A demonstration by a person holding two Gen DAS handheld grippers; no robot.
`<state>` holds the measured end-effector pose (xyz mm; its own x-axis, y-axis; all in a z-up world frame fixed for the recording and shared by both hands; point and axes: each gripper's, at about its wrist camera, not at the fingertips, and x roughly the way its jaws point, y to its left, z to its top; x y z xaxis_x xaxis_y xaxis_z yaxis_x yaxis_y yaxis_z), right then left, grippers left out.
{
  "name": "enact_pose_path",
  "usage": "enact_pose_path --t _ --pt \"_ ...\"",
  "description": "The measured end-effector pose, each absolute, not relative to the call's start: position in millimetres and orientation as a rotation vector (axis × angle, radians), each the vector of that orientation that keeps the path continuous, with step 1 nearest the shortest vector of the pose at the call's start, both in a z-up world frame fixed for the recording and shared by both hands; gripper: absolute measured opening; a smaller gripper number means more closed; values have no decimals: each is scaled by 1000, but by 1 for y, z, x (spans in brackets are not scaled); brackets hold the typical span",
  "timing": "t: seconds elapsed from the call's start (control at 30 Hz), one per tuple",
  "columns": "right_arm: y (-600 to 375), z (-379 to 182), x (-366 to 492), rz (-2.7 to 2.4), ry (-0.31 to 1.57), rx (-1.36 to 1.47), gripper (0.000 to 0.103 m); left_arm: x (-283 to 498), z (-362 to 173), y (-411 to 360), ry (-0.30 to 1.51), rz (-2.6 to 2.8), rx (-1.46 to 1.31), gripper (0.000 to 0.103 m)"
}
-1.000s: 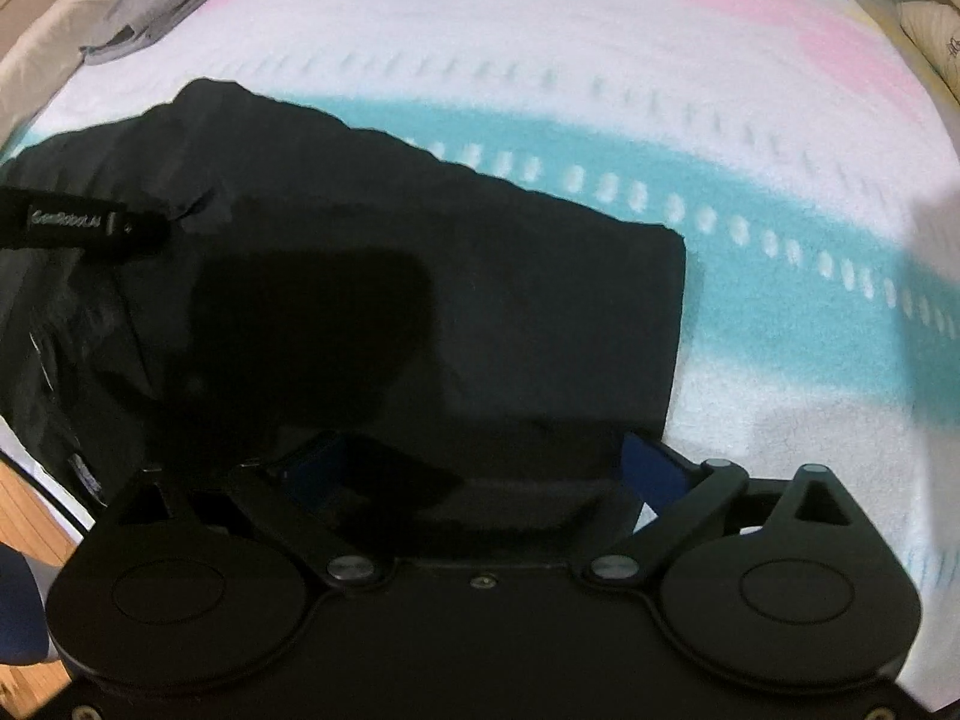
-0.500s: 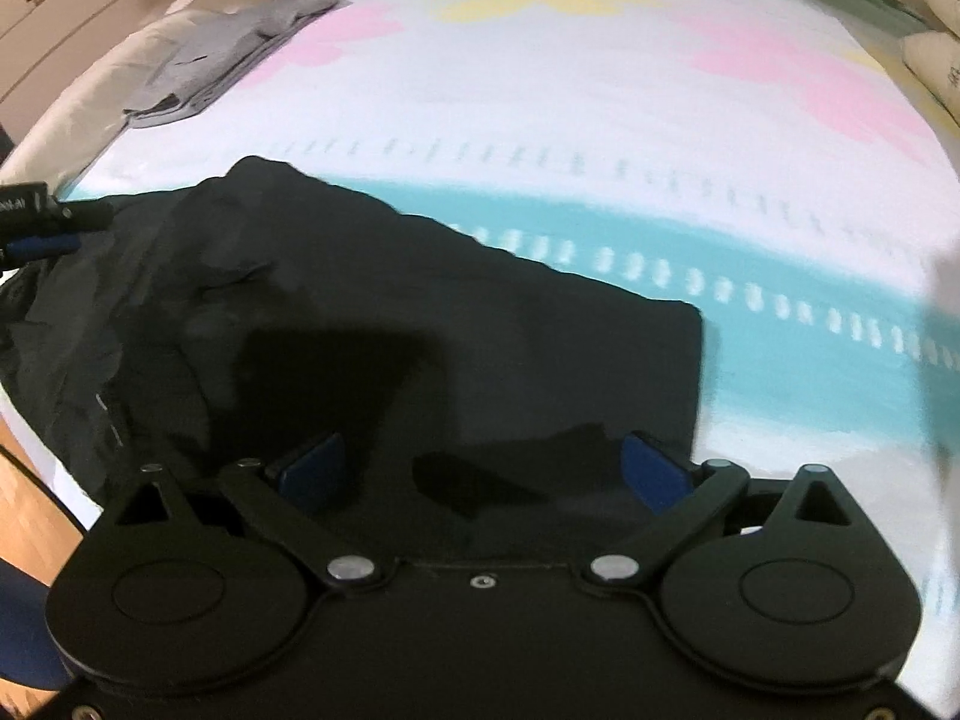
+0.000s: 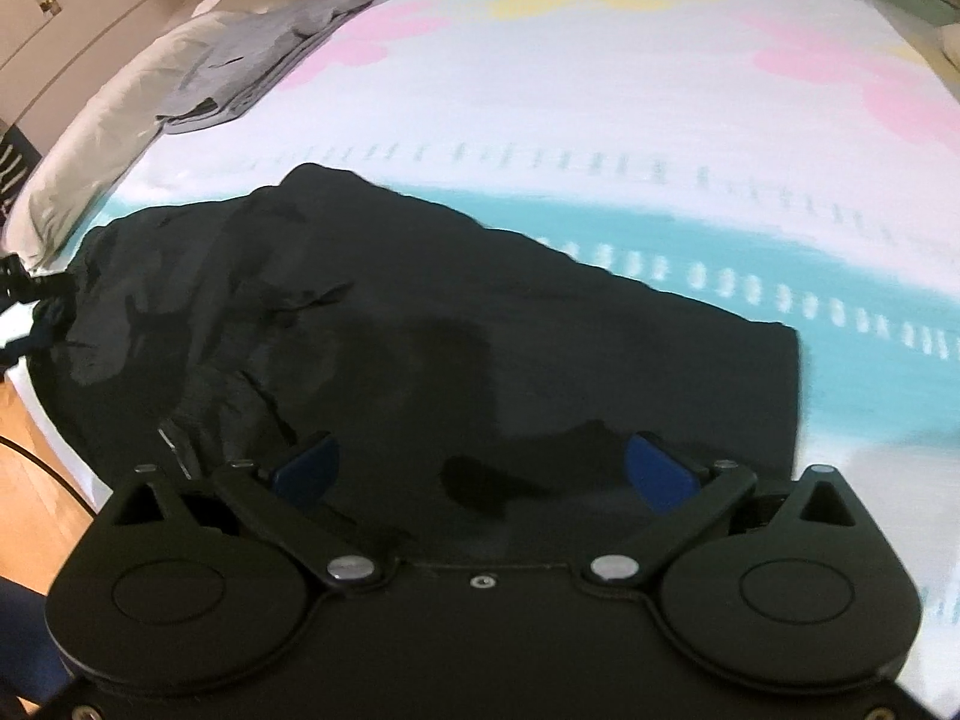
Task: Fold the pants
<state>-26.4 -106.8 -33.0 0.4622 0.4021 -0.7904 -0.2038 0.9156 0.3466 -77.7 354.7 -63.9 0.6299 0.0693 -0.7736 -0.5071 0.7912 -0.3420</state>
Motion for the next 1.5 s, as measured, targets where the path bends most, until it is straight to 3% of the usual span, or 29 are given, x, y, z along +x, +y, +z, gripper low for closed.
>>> enact_pose_path --t 0.2,0.4,0.63,0.83,1.1,1.3,1.33,1.4,1.47,1.5 --pt "-99 -35 -25 384 1037 193 103 -79 -70 364 834 348 -638 82" --pt "-105 -39 -25 367 1063 210 103 -97 -48 369 721 429 -598 83" --pt "-101 -39 -22 384 1070 223 103 -91 -86 385 835 429 -755 84" --pt "-98 -43 -23 388 1088 199 103 -73 -92 380 795 374 -722 84" --pt "-105 -35 -25 396 1073 245 103 -57 -98 370 786 367 -651 102" --pt "-111 -25 -28 413 1054 268 103 -52 -96 365 810 377 -617 101" --pt "-112 -24 -29 416 1050 269 103 -52 -94 364 816 381 -610 97" --pt "-114 -21 -31 420 1041 269 103 -53 -91 361 831 428 -573 75" --pt "-117 -20 -33 413 1039 262 103 -59 -86 358 836 508 -521 23" --pt "-117 -21 -33 406 1042 259 103 -62 -84 359 837 529 -513 15"
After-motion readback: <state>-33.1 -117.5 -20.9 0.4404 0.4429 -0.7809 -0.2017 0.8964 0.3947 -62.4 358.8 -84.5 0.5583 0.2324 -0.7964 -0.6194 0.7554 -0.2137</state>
